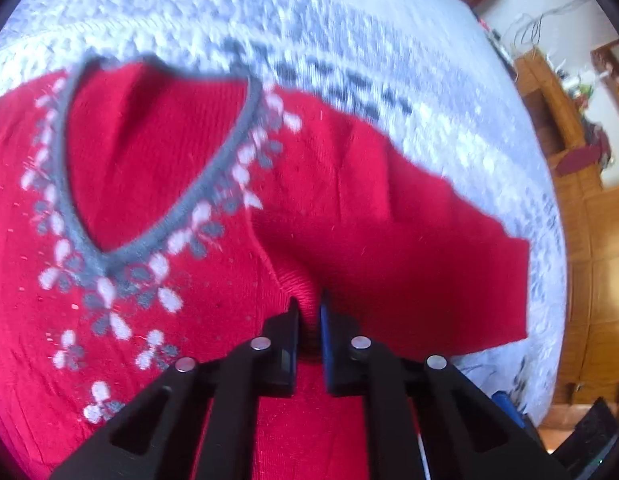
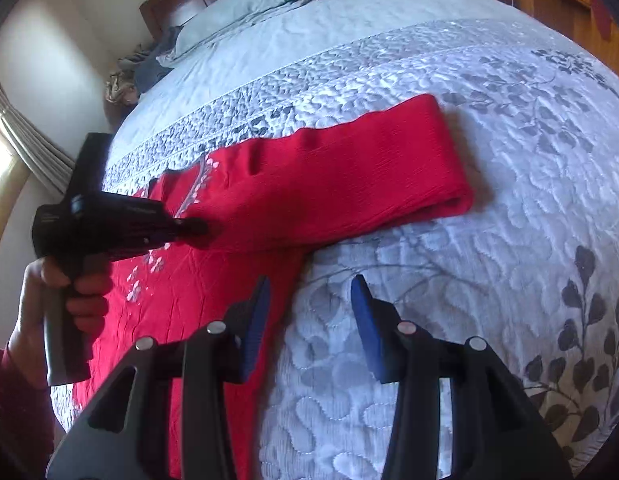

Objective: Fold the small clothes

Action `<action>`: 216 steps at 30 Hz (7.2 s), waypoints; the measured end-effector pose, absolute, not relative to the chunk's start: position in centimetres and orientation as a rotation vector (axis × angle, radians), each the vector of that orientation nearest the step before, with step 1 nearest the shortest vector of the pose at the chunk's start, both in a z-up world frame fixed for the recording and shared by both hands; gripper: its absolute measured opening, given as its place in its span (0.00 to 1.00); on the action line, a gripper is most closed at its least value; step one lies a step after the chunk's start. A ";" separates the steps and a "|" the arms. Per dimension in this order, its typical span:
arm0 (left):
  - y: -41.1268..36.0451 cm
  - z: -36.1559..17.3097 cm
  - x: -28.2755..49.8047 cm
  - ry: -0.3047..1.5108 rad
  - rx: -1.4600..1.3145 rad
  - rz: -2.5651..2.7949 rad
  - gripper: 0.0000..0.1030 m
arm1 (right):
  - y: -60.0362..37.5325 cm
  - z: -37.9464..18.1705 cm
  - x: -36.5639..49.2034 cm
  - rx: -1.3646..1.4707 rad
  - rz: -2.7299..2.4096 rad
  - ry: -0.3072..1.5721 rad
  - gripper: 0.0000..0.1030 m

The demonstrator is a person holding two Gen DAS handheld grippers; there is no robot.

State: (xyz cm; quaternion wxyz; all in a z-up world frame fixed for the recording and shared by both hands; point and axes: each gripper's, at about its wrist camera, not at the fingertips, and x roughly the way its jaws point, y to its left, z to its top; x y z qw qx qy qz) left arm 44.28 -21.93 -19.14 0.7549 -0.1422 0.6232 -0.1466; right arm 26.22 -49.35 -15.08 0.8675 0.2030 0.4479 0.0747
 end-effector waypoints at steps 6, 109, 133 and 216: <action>-18.0 -13.0 44.3 1.175 -0.284 -0.308 0.08 | -50.6 -14.9 26.0 0.432 0.124 0.921 0.41; 43.8 -16.0 37.8 1.067 -0.421 0.629 0.72 | -30.8 -17.8 29.0 0.056 0.269 1.124 0.74; 39.4 -10.3 37.8 0.935 -0.401 0.538 0.08 | -31.5 -17.4 27.7 0.082 0.278 1.093 0.76; -16.5 -13.2 37.4 1.008 0.041 -0.347 0.68 | -41.5 -16.4 22.9 0.313 0.308 1.016 0.76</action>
